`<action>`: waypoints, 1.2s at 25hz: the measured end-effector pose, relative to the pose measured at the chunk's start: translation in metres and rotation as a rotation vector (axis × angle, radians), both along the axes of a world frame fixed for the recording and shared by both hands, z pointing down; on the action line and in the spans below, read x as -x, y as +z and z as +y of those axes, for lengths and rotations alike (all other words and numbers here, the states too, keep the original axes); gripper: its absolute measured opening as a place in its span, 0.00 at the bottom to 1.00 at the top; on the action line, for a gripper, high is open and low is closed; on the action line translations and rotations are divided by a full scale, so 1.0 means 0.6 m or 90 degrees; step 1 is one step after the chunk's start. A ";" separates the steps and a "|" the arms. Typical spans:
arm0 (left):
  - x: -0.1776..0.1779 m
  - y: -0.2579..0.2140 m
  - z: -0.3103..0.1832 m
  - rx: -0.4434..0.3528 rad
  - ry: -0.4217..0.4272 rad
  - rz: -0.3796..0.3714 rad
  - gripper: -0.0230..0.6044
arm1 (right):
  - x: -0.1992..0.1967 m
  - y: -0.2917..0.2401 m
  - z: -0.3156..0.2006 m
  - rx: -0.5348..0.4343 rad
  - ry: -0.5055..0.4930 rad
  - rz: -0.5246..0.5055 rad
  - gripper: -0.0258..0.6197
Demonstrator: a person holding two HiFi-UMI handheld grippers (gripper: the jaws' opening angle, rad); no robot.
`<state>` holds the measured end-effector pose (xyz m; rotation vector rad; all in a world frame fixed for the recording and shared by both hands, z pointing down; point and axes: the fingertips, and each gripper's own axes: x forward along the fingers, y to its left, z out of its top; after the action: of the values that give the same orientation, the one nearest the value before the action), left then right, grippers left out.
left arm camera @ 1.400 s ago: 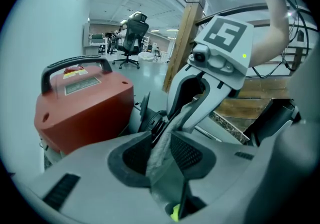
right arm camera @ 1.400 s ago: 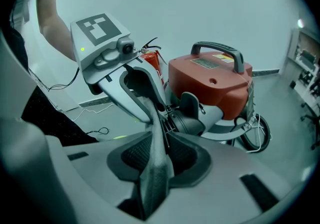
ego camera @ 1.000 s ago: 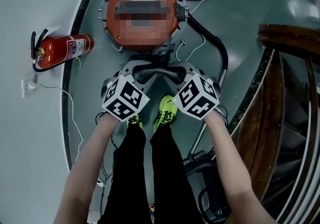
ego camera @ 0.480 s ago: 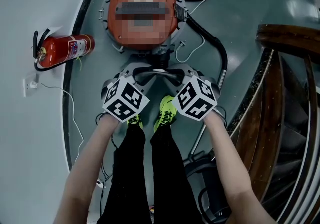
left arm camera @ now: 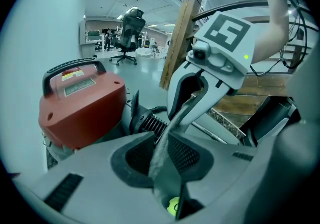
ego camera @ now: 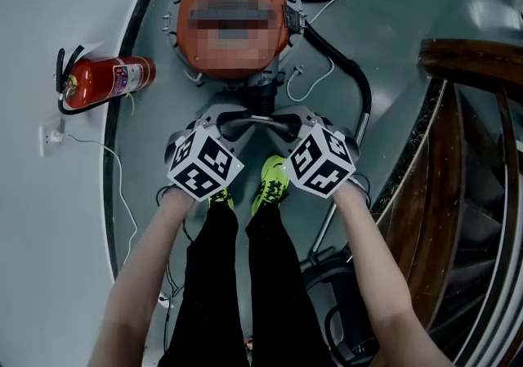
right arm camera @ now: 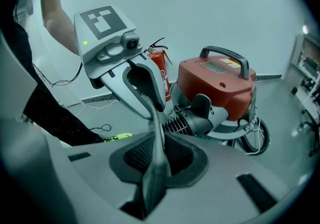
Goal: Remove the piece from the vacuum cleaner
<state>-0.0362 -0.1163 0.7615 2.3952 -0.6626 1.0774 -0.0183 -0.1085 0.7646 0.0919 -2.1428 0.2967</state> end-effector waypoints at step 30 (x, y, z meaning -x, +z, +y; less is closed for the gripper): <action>-0.012 -0.094 0.124 0.014 0.034 -0.015 0.17 | -0.011 -0.095 0.124 0.021 0.000 -0.010 0.13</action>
<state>-0.0288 -0.0419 0.7048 2.3980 -0.5952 1.1294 -0.0117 -0.0339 0.7078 0.0702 -2.1520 0.3330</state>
